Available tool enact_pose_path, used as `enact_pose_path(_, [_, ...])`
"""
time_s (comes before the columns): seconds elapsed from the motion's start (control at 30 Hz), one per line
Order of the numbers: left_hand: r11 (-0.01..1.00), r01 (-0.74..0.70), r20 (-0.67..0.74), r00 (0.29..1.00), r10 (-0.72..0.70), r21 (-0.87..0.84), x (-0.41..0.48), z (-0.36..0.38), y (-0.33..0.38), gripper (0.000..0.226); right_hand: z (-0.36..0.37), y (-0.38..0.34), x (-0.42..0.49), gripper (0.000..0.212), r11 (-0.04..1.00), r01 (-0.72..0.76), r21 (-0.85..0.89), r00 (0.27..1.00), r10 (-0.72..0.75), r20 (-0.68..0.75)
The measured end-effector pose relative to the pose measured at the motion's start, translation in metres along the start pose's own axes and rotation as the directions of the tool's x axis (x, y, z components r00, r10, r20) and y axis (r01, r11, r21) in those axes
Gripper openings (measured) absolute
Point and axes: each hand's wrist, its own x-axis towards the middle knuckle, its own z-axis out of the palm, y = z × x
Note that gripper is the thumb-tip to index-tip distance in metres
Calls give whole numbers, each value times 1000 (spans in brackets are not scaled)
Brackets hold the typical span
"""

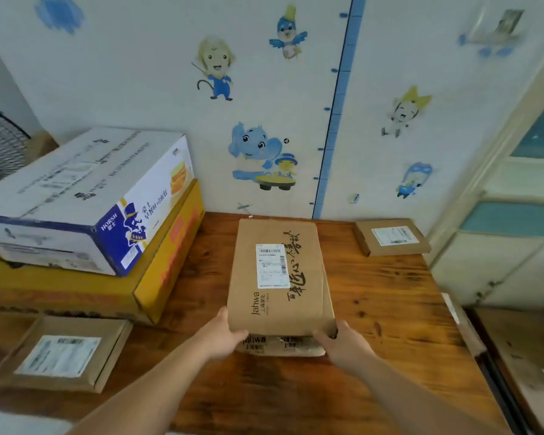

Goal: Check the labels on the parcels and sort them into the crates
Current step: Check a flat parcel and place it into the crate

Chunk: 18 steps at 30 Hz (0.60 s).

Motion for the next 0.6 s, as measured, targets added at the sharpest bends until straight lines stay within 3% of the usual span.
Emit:
enact_pose_path(0.27, [994,-40,24,999,38,98,-1,34,34,73,-31,52,-11,65,997,1,83,1000,0,-13])
enact_pose_path(0.43, [982,23,5,1000,-24,185,4,36,33,110,-27,54,-5,75,989,9,150,999,-15,40])
enact_pose_path(0.6, [985,49,-56,998,-40,168,2,42,31,97,-20,53,-2,83,983,-12,183,998,1,62])
